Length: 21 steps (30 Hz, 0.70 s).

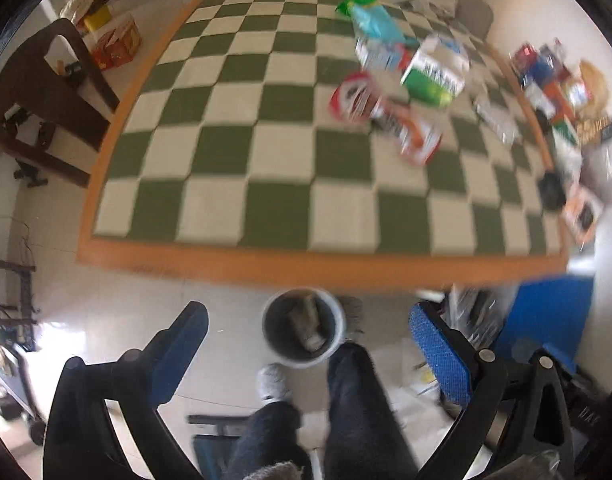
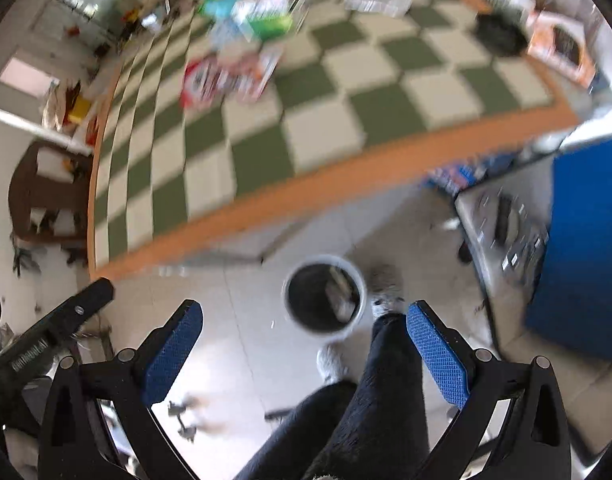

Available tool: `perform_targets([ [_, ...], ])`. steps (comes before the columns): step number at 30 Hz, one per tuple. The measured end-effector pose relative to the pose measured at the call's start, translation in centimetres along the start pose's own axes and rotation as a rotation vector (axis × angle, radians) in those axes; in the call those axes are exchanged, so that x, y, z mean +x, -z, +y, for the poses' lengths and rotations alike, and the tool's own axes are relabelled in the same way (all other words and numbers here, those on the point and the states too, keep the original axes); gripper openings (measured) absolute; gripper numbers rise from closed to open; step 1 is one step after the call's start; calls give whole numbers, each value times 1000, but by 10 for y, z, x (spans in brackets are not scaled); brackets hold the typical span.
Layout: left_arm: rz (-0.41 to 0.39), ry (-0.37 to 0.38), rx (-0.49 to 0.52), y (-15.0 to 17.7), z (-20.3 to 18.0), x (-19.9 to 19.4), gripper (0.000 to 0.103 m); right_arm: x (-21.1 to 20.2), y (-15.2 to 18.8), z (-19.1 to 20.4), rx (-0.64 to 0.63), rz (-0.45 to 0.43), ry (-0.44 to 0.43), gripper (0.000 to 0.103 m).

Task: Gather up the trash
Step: 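Move both tools back over the table, then grasp the red snack pouch with left tool while right tool grasps green medicine box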

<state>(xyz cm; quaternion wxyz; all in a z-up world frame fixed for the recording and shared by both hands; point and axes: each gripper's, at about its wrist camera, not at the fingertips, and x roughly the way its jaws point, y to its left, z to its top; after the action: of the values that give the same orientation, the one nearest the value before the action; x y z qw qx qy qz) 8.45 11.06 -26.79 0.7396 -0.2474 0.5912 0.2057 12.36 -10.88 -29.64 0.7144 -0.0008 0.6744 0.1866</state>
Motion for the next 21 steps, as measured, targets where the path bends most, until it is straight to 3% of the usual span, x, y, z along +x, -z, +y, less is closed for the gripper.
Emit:
perform_targets([
  [8,117,72,-286,-115,-38,75,103,11,-150,-70,89,2,41,103],
  [14,212,81,-519,-172,-42,152,102,45,-256,-72,39,45,43,103],
  [16,220,51,-540,-184,-46,167,102,55,-287,-60,6,55,26,103],
  [18,222,-26,-499,-194,-53,177,102,65,-321,-40,-61,49,9,103],
  [21,227,-201,-317,-202,-65,186,102,77,-357,-7,-198,58,16,103],
])
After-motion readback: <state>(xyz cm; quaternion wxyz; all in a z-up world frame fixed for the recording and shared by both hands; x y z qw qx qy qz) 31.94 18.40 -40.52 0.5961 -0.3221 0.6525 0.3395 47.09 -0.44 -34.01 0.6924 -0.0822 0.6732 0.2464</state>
